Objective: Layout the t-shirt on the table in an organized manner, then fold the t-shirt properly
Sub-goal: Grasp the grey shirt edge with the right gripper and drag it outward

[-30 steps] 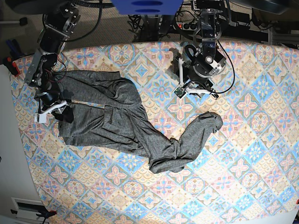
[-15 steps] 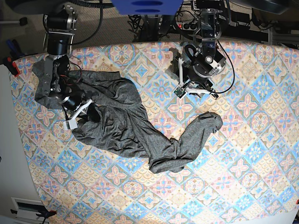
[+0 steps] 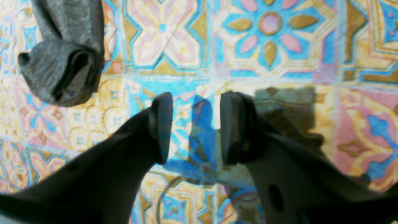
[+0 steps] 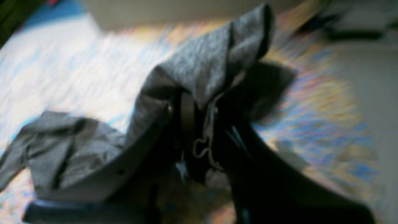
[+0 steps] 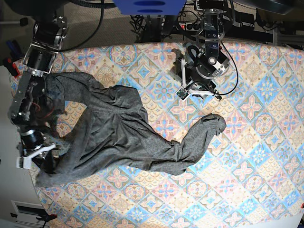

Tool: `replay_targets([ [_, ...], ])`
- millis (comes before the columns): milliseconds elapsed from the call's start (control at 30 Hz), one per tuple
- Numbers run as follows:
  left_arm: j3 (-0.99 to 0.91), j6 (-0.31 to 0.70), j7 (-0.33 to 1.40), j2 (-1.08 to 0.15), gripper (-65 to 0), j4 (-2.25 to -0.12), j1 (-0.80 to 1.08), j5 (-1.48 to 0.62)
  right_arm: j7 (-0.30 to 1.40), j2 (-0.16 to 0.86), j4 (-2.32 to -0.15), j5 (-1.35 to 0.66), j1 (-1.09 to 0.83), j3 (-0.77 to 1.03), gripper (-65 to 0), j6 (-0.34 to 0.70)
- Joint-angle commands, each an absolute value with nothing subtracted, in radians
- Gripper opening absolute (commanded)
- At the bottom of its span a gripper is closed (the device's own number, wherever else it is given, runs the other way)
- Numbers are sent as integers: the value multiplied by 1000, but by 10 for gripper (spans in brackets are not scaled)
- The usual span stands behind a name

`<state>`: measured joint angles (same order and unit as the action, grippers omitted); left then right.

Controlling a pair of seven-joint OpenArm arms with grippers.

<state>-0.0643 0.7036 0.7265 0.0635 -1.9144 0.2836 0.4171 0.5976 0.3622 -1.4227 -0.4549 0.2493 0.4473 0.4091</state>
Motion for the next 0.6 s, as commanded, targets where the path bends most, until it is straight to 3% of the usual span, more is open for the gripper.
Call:
replay_targets([
  [0, -62, 698, 713, 67, -405, -1931, 278, 409, 568, 394, -1480, -469, 271, 463, -650, 415],
  [133, -62, 698, 713, 67, -405, -1931, 278, 409, 568, 398, -1653, -453, 271, 487, -650, 412],
  [300, -62, 698, 713, 88, -405, -1931, 277, 409, 568, 392, -1860, -237, 271, 562, -650, 410],
  [567, -54, 698, 713, 94, -405, -1928, 271, 409, 559, 329, -1879, -116, 309, 573, -650, 410],
])
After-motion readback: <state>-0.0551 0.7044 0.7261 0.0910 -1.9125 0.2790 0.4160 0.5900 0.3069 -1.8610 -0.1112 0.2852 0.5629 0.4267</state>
